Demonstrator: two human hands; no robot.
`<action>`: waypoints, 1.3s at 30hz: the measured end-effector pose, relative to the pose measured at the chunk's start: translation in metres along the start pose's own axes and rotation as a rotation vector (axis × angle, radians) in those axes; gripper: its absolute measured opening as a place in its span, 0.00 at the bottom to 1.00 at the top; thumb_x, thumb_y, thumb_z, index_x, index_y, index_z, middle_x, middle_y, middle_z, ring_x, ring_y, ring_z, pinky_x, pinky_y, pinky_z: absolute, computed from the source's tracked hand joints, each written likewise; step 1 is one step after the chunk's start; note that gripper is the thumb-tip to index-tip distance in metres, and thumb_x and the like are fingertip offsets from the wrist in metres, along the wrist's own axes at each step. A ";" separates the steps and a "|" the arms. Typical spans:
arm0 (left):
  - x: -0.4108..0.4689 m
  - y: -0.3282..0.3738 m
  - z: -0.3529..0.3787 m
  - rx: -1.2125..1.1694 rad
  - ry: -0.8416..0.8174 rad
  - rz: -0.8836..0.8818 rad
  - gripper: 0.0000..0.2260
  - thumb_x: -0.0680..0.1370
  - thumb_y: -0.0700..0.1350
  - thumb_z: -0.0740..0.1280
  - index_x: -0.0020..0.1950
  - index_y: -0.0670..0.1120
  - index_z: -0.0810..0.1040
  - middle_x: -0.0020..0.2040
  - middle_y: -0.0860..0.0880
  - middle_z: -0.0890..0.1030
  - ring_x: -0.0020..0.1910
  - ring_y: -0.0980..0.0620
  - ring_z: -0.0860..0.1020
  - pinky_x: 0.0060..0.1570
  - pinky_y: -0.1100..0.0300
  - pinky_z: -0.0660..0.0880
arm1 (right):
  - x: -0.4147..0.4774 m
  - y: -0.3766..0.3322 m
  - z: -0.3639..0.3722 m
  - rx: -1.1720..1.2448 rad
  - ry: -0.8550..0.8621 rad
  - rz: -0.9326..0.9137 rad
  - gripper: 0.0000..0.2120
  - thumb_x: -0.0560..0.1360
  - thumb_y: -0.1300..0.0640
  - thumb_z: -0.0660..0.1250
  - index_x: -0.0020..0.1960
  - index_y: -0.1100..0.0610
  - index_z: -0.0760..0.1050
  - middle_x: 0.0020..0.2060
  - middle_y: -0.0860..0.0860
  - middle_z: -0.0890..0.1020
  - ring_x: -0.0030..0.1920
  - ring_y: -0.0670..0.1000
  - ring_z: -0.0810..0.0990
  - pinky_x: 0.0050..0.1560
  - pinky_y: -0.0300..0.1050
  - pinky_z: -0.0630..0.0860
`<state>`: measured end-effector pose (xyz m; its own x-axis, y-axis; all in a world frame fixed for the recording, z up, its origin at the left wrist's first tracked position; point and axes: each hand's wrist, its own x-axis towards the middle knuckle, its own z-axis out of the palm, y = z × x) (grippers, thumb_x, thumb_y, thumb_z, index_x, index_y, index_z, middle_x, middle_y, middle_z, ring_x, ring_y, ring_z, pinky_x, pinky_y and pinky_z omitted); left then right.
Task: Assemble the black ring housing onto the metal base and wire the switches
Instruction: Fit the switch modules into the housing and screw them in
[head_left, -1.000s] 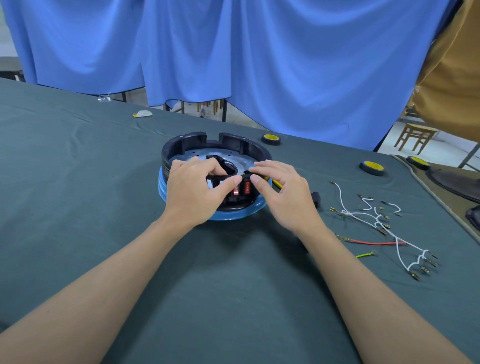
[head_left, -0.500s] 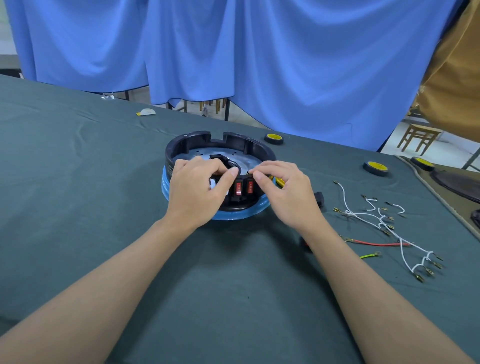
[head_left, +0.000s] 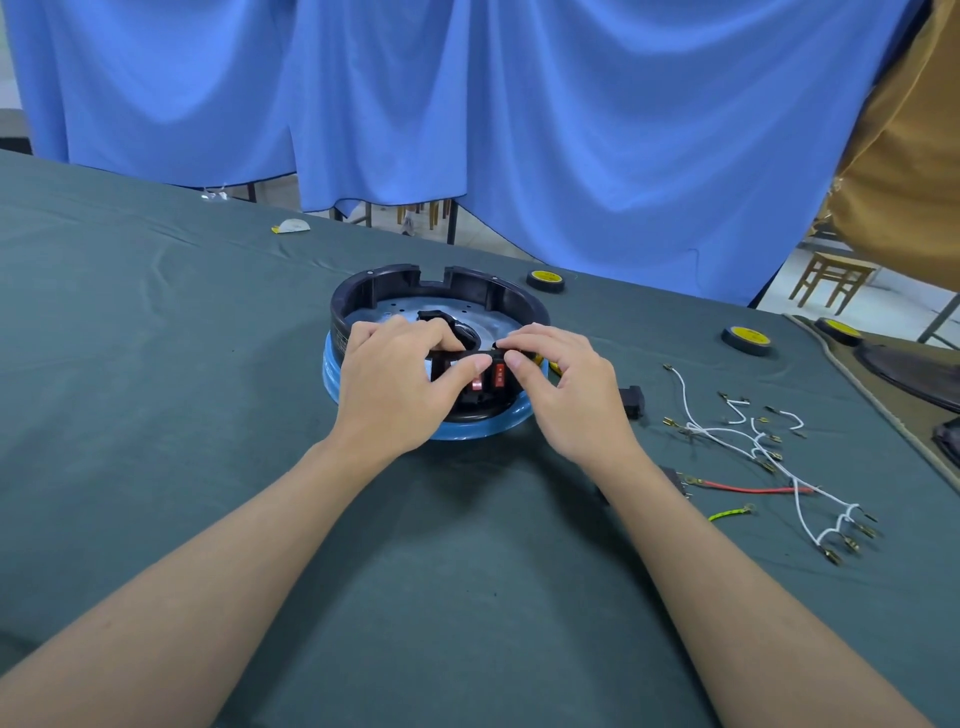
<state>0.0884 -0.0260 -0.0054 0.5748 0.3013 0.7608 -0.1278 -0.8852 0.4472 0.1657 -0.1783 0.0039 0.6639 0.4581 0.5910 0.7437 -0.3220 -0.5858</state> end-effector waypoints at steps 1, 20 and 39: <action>0.000 0.001 0.000 -0.001 0.001 -0.007 0.15 0.73 0.58 0.67 0.43 0.48 0.83 0.36 0.57 0.80 0.39 0.51 0.75 0.52 0.59 0.60 | 0.000 0.000 0.001 -0.010 0.002 0.002 0.08 0.78 0.57 0.66 0.53 0.51 0.82 0.51 0.38 0.79 0.62 0.46 0.72 0.65 0.45 0.68; -0.001 -0.010 -0.012 0.007 -0.169 0.121 0.14 0.71 0.49 0.77 0.53 0.45 0.81 0.42 0.57 0.76 0.47 0.51 0.72 0.57 0.56 0.59 | -0.002 0.002 0.002 0.002 -0.025 0.012 0.07 0.79 0.54 0.65 0.54 0.51 0.80 0.54 0.41 0.80 0.61 0.44 0.69 0.61 0.39 0.66; 0.003 0.002 -0.005 -0.058 -0.071 -0.033 0.12 0.72 0.55 0.68 0.42 0.47 0.83 0.37 0.57 0.80 0.41 0.48 0.77 0.58 0.48 0.67 | -0.001 0.001 0.004 0.006 -0.020 0.019 0.06 0.78 0.53 0.66 0.53 0.50 0.80 0.54 0.41 0.80 0.60 0.44 0.69 0.58 0.36 0.66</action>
<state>0.0857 -0.0252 0.0003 0.6350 0.3021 0.7110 -0.1538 -0.8525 0.4996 0.1654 -0.1762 0.0003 0.6760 0.4687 0.5686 0.7306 -0.3261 -0.5999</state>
